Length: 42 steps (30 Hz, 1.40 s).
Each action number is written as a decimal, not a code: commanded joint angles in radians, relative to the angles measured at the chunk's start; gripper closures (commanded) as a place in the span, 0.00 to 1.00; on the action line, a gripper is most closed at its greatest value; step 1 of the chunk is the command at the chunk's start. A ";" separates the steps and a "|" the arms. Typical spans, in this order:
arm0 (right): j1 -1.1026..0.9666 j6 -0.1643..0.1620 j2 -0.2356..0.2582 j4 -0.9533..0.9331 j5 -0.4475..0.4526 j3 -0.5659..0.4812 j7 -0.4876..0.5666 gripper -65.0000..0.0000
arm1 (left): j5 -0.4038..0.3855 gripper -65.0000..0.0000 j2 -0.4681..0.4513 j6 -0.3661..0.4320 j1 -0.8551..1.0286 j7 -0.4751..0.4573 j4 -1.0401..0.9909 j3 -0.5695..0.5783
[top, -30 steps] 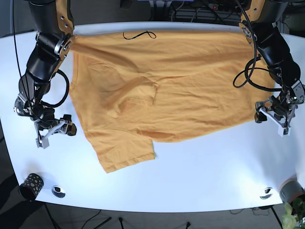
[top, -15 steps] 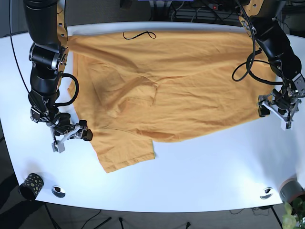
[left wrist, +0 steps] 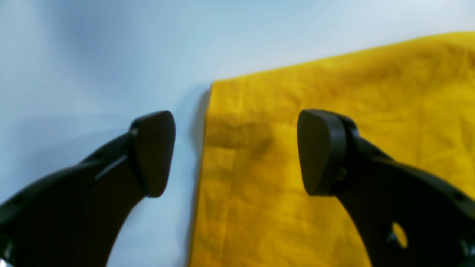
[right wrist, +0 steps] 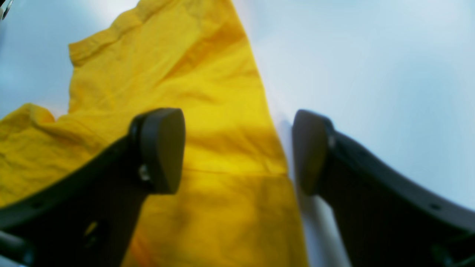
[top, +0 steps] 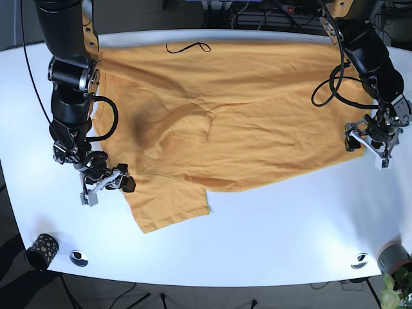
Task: Fold the T-shirt properly
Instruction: 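Grasp the hem edge of the shirt with both grippers, then fold the hem over toward the grasped opposite edge with both grippers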
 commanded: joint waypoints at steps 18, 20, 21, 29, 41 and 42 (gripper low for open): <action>0.029 0.012 -0.012 0.011 -0.001 -0.002 -0.052 0.69 | -0.011 0.25 -0.019 -0.001 -0.134 -0.021 -0.171 0.006; 0.029 0.012 -0.012 0.011 -0.001 -0.002 -0.052 0.69 | -0.011 0.25 -0.019 -0.006 -0.145 -0.019 -0.203 0.008; 0.029 0.012 -0.012 0.011 -0.001 -0.002 -0.052 0.69 | -0.011 0.26 -0.019 -0.006 -0.146 -0.019 -0.220 0.008; 0.047 0.012 -0.013 0.012 -0.001 -0.002 -0.051 1.00 | -0.011 0.67 -0.021 -0.006 -0.157 -0.021 -0.237 0.042; 0.010 0.012 -0.010 0.270 0.006 -0.082 -0.169 1.00 | -0.015 1.00 -0.016 -0.008 -0.153 -0.070 -0.154 0.035; -0.005 0.012 -0.010 0.316 0.006 -0.082 -0.194 1.00 | -0.015 1.00 -0.015 -0.008 -0.142 -0.070 -0.130 0.035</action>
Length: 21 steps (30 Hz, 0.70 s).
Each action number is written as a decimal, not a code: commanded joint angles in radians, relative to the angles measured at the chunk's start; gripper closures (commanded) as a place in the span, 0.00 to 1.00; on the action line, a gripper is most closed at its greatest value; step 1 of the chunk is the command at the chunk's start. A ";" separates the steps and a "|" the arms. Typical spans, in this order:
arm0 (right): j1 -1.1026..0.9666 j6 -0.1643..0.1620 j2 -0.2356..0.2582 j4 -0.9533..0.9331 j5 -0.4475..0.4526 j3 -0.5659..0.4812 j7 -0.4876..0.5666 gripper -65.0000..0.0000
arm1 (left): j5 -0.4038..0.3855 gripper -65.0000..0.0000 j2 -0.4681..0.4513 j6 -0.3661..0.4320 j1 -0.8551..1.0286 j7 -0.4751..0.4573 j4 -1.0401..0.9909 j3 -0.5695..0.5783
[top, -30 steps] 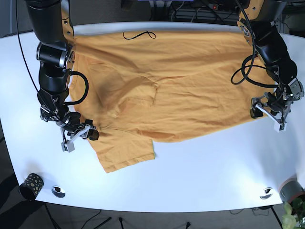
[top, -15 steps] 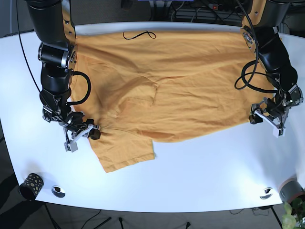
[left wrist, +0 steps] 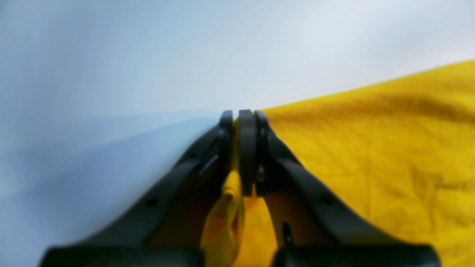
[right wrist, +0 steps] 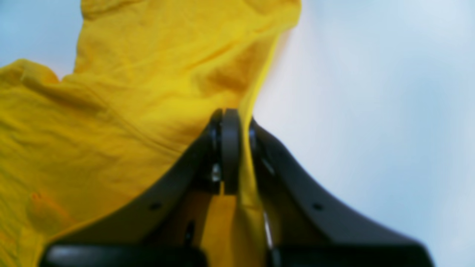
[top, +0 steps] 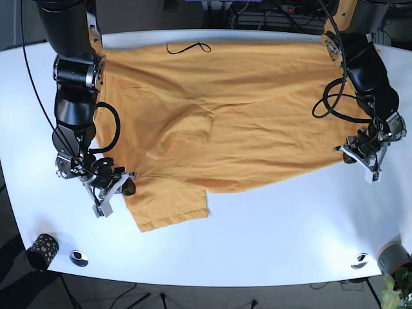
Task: Fold the T-shirt properly
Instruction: 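Fold the hem over toward the grasped opposite edge with both grippers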
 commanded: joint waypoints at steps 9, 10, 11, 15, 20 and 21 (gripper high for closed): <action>-0.106 0.005 0.016 0.505 0.021 0.004 -0.199 1.00 | -0.016 1.00 0.002 -0.005 0.054 -0.020 0.239 -0.003; -0.123 0.005 0.016 0.543 0.021 0.004 -0.215 1.00 | -0.016 1.00 0.004 -0.005 0.063 -0.020 0.257 -0.003; -0.143 0.005 0.019 0.597 0.021 0.004 -0.238 1.00 | -0.016 1.00 0.004 -0.005 0.077 -0.020 0.280 -0.003; -0.207 0.004 0.019 0.759 0.021 0.011 -0.315 1.00 | -0.016 1.00 0.005 -0.005 0.126 -0.020 0.366 -0.003; -0.288 0.008 0.014 0.963 0.021 0.081 -0.441 1.00 | -0.016 1.00 0.007 -0.005 0.198 -0.020 0.483 -0.001; -0.310 0.010 0.012 1.008 0.022 0.087 -0.462 1.00 | -0.016 1.00 0.007 -0.005 0.212 -0.020 0.506 0.000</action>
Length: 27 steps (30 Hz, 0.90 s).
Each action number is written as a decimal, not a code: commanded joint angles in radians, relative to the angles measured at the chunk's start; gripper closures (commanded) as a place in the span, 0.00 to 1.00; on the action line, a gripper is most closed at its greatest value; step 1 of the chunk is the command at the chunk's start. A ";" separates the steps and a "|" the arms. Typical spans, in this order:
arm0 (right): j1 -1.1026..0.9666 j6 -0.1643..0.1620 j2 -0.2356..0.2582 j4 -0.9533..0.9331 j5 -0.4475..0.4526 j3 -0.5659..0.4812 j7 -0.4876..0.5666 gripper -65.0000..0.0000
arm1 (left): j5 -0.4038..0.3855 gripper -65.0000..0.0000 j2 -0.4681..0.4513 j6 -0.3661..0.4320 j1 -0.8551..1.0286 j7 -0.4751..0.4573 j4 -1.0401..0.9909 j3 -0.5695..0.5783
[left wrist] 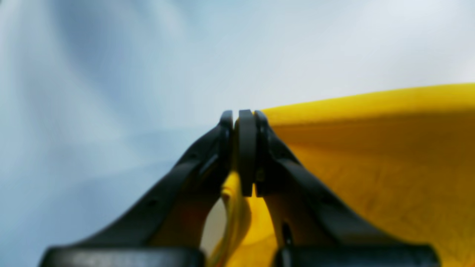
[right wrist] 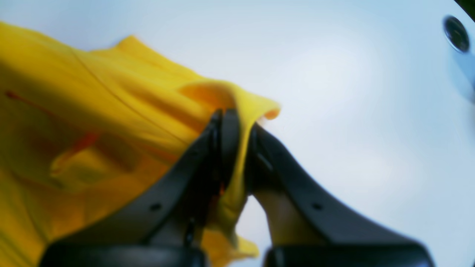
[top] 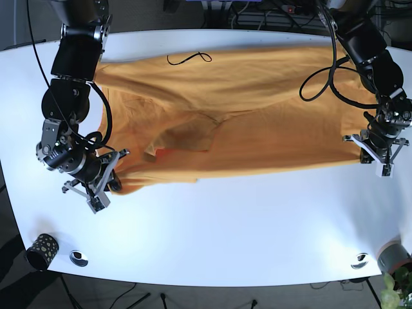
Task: Fold the T-shirt properly
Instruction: 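Fold the hem over toward the grasped opposite edge with both grippers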
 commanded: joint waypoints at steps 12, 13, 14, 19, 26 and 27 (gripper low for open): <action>-0.263 -0.005 0.019 0.348 0.003 0.069 -0.015 1.00 | -0.007 1.00 -0.019 -0.110 0.087 -0.021 0.199 -0.006; -0.279 -0.005 0.019 0.359 0.003 0.071 -0.015 1.00 | -0.007 1.00 -0.019 -0.110 0.095 -0.021 0.210 -0.006; -0.302 -0.005 0.019 0.374 0.003 0.077 -0.015 1.00 | -0.007 1.00 -0.019 -0.110 0.108 -0.021 0.228 -0.006; -0.377 -0.004 0.013 0.382 0.004 0.115 -0.015 1.00 | -0.007 1.00 -0.020 -0.110 0.161 -0.021 0.283 -0.003; -0.457 0.005 -0.035 0.386 0.004 0.163 -0.016 1.00 | -0.007 1.00 -0.026 -0.110 0.233 -0.021 0.303 0.001; -0.472 0.021 -0.036 0.386 0.004 0.164 -0.016 1.00 | -0.007 1.00 -0.028 -0.110 0.251 -0.021 0.311 0.001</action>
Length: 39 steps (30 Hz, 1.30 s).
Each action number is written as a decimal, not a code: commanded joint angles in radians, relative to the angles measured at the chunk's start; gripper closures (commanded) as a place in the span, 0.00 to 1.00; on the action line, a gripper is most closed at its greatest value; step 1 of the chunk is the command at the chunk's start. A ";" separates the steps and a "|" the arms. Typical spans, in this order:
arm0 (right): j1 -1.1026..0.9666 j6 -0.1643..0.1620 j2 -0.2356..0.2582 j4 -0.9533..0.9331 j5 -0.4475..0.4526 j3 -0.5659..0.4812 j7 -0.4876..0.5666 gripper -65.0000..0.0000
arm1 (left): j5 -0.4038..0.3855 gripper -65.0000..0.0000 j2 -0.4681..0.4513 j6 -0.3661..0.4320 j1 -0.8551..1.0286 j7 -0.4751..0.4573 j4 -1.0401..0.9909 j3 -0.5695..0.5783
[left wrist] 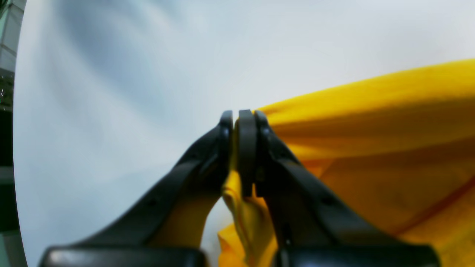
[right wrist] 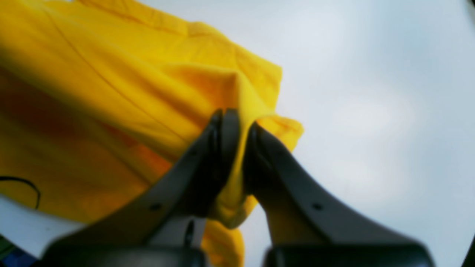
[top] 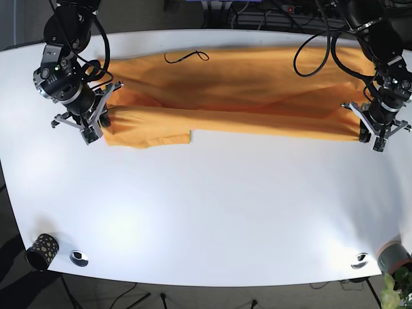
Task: Fold the T-shirt properly
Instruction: 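Fold the hem over toward the grasped opposite edge with both grippers, then release the folded hem and lift both grippers slightly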
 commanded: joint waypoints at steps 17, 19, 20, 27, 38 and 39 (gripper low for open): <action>-0.089 0.017 -0.056 0.012 -0.003 0.077 -0.085 0.82 | -0.005 0.64 -0.083 0.009 0.194 -0.016 0.083 0.035; -0.095 0.017 -0.058 0.012 -0.003 0.077 -0.085 0.66 | -0.027 0.64 -0.111 0.009 0.205 -0.016 0.081 0.058; -0.096 0.017 -0.058 0.012 -0.003 0.077 -0.085 0.61 | -0.038 0.64 -0.119 0.009 0.208 -0.016 0.081 0.061; -0.095 0.017 -0.058 0.014 -0.002 0.077 -0.085 0.45 | -0.165 0.64 -0.209 0.009 0.251 -0.016 0.087 0.051; -0.066 0.017 -0.071 0.018 0.225 0.091 -0.087 0.45 | -0.627 0.64 -0.266 0.009 0.277 0.288 0.211 0.002; -0.064 0.017 -0.071 0.015 0.261 0.091 -0.087 0.45 | -0.648 0.64 -0.265 0.009 0.277 0.311 0.211 0.003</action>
